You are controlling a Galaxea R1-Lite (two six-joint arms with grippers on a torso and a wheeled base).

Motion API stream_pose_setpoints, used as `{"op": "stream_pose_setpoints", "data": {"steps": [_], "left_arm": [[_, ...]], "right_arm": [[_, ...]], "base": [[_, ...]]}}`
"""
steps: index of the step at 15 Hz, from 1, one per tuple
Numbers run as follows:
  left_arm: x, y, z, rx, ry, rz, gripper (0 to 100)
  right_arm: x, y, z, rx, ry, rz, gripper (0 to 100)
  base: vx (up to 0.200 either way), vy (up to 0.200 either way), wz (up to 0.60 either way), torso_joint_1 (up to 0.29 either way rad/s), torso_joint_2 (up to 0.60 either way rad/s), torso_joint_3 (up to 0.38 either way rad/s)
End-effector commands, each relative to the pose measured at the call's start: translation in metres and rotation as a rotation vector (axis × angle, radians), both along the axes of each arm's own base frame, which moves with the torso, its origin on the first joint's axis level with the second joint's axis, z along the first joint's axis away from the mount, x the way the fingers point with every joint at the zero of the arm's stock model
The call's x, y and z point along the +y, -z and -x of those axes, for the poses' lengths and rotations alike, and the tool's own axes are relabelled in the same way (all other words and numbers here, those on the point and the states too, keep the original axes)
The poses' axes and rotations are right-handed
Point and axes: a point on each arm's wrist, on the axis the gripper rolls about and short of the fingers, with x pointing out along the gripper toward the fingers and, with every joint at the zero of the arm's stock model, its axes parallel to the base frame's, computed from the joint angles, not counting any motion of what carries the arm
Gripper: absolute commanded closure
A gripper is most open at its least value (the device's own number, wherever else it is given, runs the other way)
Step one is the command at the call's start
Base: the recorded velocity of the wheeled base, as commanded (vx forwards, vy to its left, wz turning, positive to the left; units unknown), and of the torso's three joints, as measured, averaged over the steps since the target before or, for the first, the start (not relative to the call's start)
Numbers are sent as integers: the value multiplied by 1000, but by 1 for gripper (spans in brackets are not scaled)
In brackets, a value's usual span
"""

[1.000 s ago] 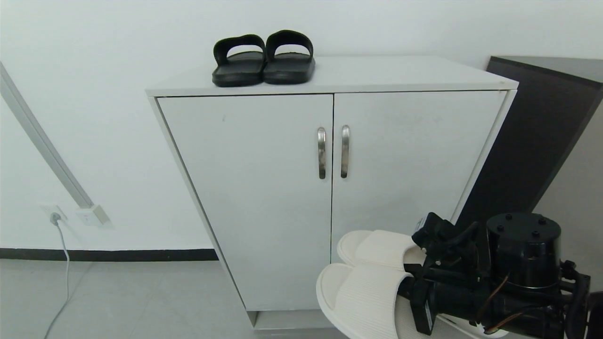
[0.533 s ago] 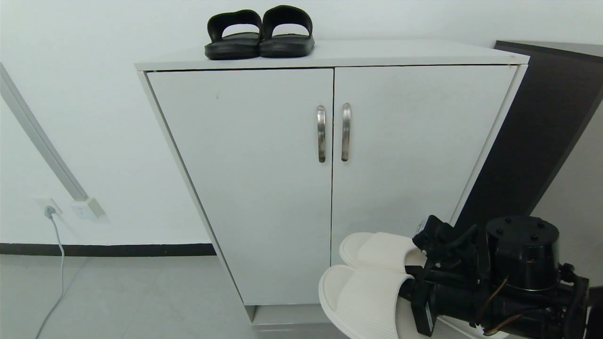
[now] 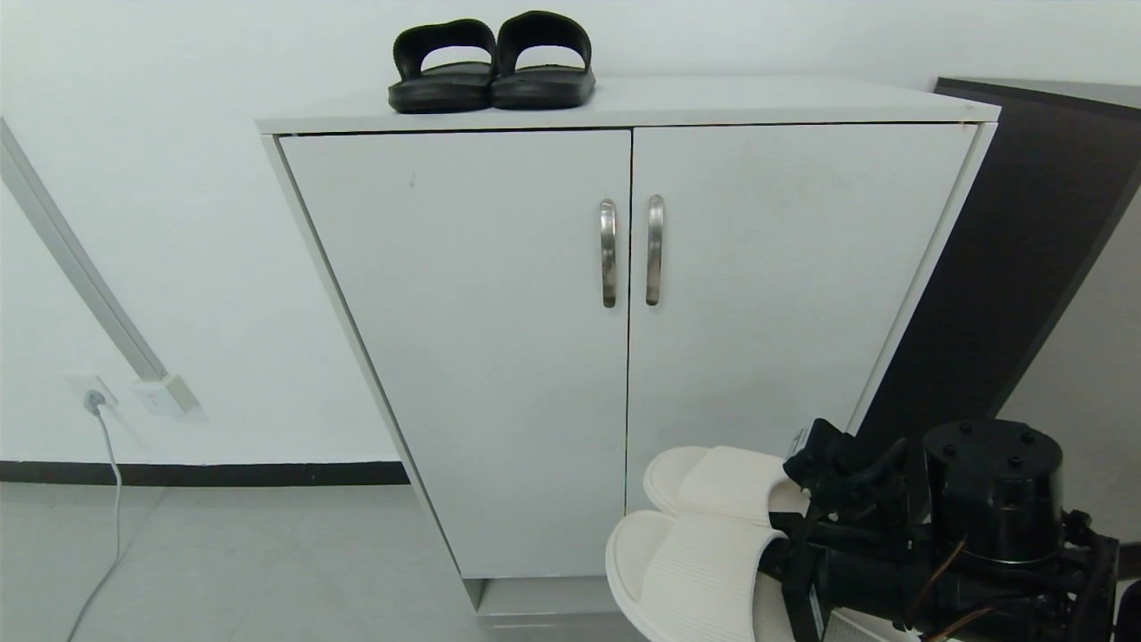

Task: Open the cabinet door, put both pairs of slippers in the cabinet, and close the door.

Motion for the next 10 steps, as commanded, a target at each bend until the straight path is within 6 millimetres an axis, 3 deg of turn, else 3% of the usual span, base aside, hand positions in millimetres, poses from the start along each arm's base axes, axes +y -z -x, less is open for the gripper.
{"op": "stream_pose_setpoints", "data": {"steps": [1, 4, 10], "left_arm": [[-1, -53, -7, 26, 72, 19, 0], [-8, -62, -50, 190, 258, 26, 0], [-27, -78, -139, 271, 523, -7, 0]], "right_arm": [[1, 0, 1, 0, -7, 2, 100], [2, 2, 4, 1, -18, 9, 100], [3, 4, 3, 5, -22, 17, 100]], "base": [[0, 0, 0, 0, 0, 0], [0, 0, 0, 0, 0, 0], [0, 0, 0, 0, 0, 0]]}}
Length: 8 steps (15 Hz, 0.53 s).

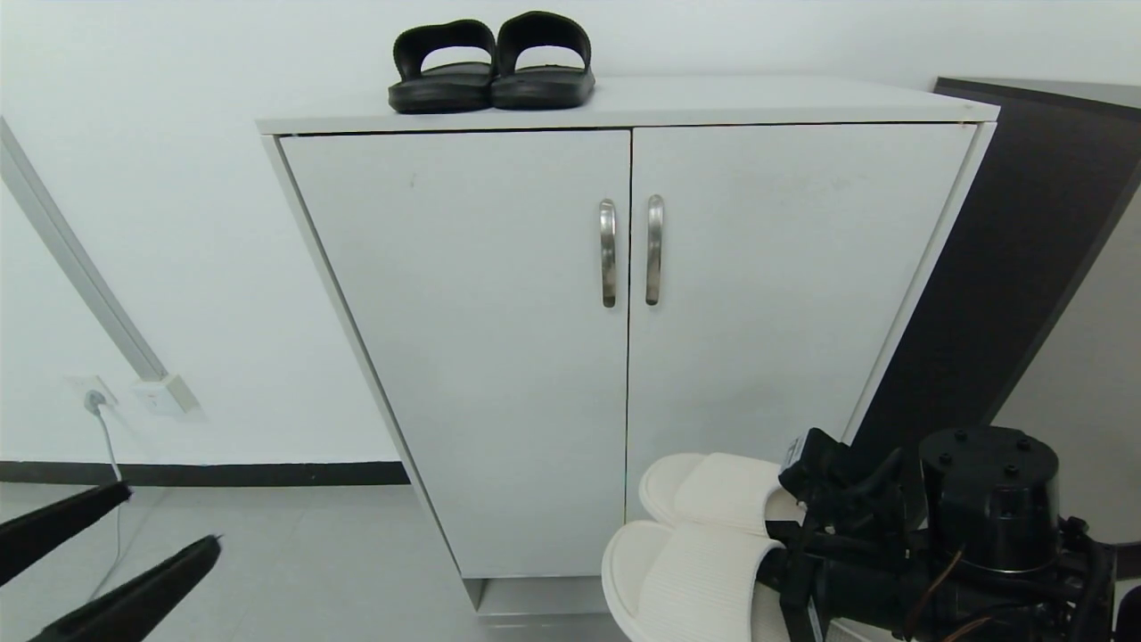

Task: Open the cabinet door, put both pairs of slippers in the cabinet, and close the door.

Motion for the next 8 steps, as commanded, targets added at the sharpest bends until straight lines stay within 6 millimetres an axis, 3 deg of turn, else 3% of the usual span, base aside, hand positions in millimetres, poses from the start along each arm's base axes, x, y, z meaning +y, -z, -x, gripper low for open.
{"op": "stream_pose_setpoints", "data": {"steps": [1, 8], "left_arm": [[-23, 1, -56, 79, 170, -16, 0], [-89, -25, -109, 107, 413, 48, 0]], "right_arm": [[1, 2, -1, 8, -1, 6, 100], [1, 2, 0, 6, -3, 5, 100]], "base": [[0, 0, 0, 0, 0, 0], [0, 0, 0, 0, 0, 0]]}}
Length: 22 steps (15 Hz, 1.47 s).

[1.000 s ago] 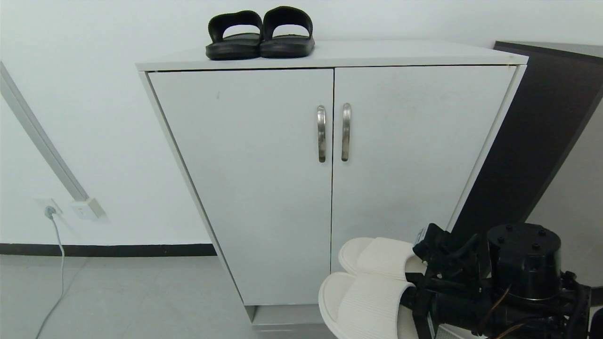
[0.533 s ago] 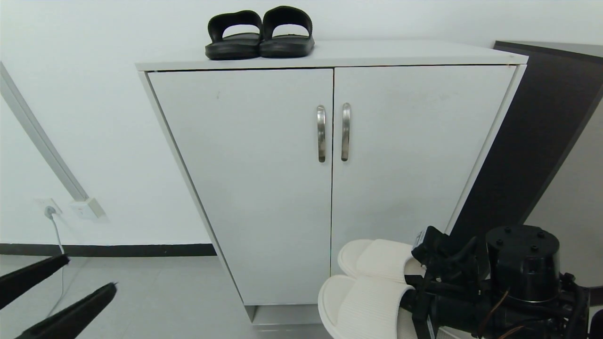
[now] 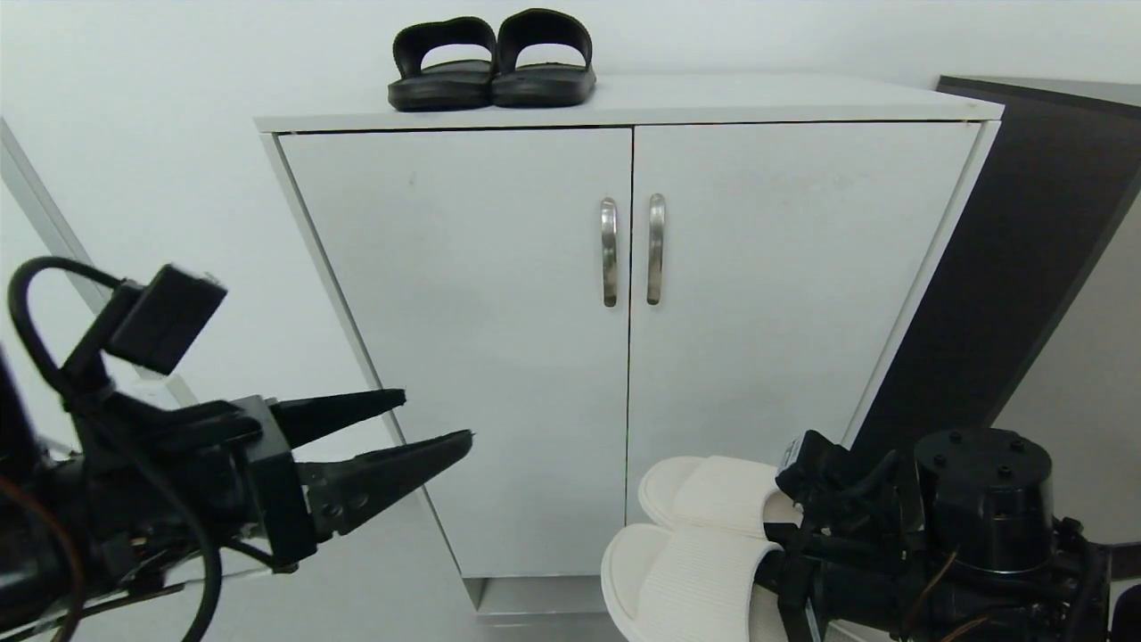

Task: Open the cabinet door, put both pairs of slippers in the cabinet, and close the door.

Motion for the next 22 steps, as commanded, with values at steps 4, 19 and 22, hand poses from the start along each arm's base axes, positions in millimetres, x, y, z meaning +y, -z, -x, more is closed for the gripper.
{"op": "stream_pose_setpoints", "data": {"steps": [4, 19, 22], "left_arm": [[-75, -3, -49, 43, 176, 76, 0], [-139, -54, -114, 62, 270, 284, 0], [-139, -56, -116, 51, 249, 289, 0]], "right_arm": [[2, 1, 4, 1, -18, 2, 100], [2, 6, 3, 20, -18, 17, 100], [3, 8, 3, 24, -18, 22, 100]], "base": [[0, 0, 0, 0, 0, 0], [0, 0, 0, 0, 0, 0], [0, 0, 0, 0, 0, 0]]}}
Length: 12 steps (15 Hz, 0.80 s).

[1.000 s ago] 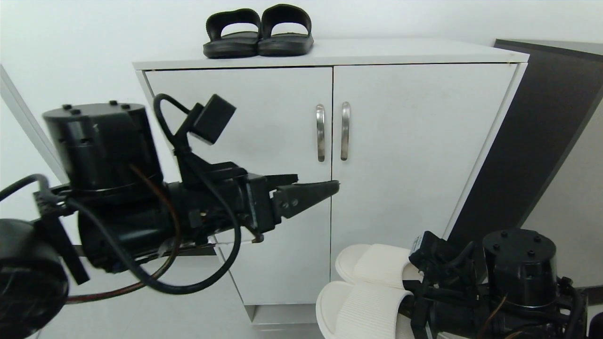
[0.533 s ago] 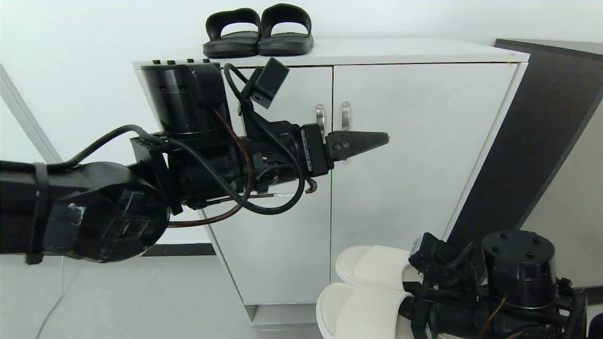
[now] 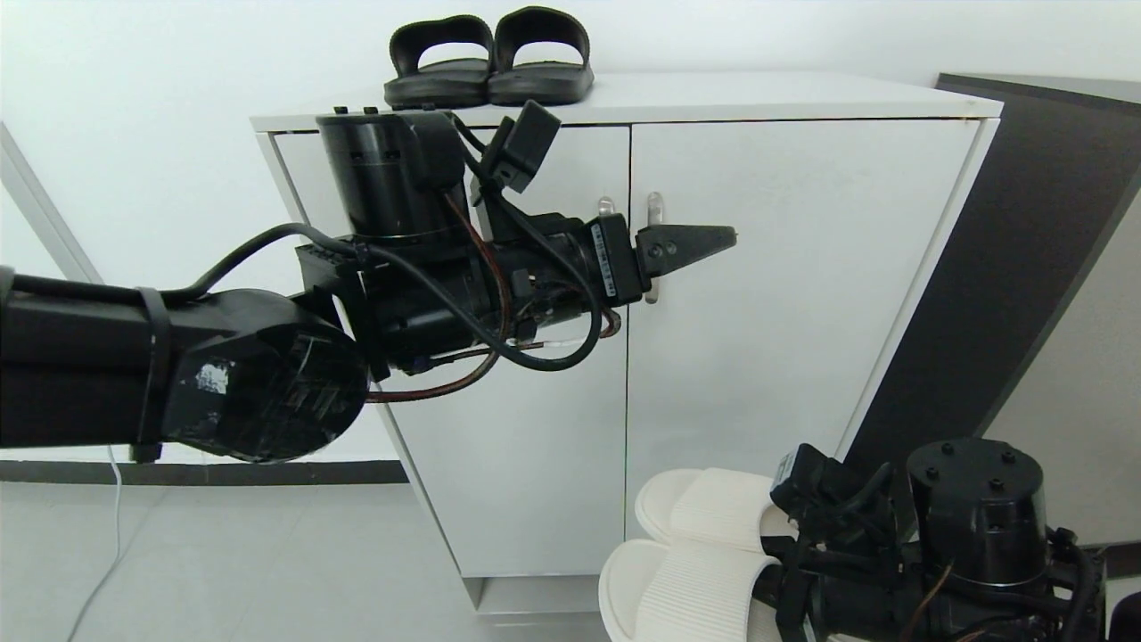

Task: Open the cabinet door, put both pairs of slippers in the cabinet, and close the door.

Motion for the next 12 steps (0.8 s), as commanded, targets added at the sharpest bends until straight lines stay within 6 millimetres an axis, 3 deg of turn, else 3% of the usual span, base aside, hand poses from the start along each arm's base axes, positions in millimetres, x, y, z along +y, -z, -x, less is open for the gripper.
{"op": "stream_pose_setpoints", "data": {"steps": [1, 12], "left_arm": [[-1, -1, -4, -6, -27, 5, 0], [-11, 7, -33, -16, -121, -1, 0]], "right_arm": [[0, 2, 0, 5, -1, 5, 100], [0, 3, 0, 8, -1, 7, 100]], "base": [[0, 0, 0, 0, 0, 0], [0, 0, 0, 0, 0, 0]]}}
